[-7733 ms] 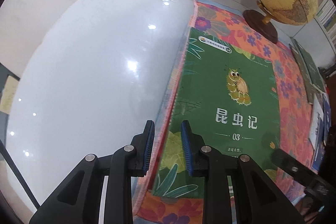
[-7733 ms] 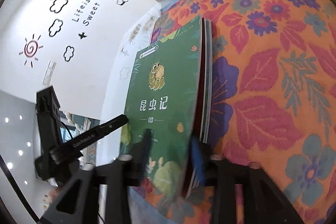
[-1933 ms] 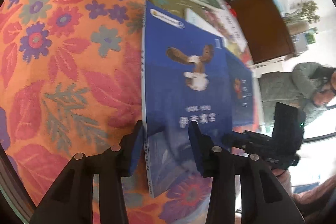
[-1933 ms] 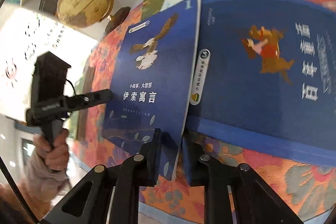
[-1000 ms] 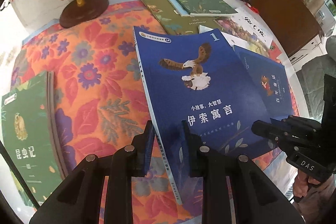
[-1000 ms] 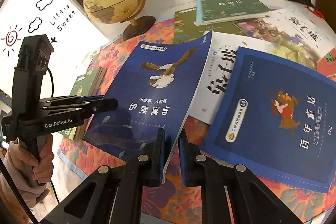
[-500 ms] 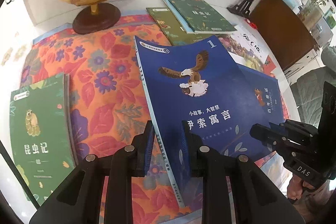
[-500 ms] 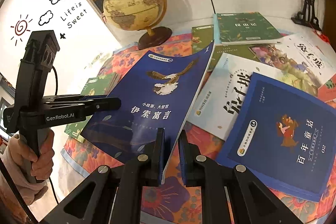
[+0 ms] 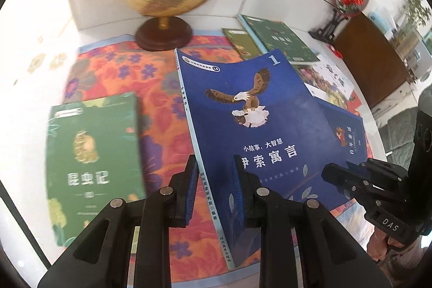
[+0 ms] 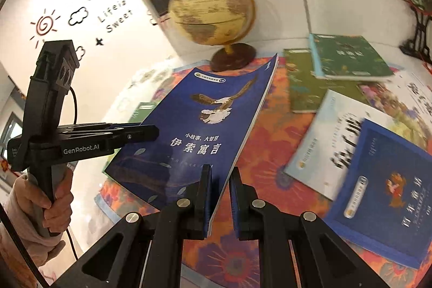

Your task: Organize books

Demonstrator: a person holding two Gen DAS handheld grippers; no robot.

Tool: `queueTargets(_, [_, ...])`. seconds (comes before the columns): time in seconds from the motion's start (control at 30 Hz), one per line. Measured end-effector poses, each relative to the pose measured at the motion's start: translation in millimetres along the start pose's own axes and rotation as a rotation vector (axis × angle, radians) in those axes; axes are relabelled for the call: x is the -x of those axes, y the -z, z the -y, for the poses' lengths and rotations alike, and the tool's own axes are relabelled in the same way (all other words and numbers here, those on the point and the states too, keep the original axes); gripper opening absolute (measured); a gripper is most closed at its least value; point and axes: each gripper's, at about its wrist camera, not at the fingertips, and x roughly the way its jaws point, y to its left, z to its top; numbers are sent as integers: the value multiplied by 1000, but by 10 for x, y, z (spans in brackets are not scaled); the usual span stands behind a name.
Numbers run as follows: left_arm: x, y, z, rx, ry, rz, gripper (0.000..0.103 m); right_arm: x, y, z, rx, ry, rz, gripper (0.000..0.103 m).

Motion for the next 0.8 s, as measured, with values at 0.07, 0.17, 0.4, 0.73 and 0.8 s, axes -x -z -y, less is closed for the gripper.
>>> queueTargets(0.07, [75, 15, -105, 15, -15, 12, 21, -72, -34, -115, 21, -18, -2, 12])
queueTargets(0.17, [190, 59, -279, 48, -36, 29, 21, -179, -77, -255, 33, -51, -8, 12])
queueTargets(0.4, [487, 216, -772, 128, -110, 73, 21, -442, -217, -748, 87, -119, -13, 12])
queueTargets(0.73, [453, 420, -1436, 229, -181, 94, 21, -1166, -137, -1228, 66, -182, -59, 12])
queueTargets(0.8, [396, 472, -1541, 249, -180, 84, 21, -1291, -75, -1293, 51, -175, -78, 12])
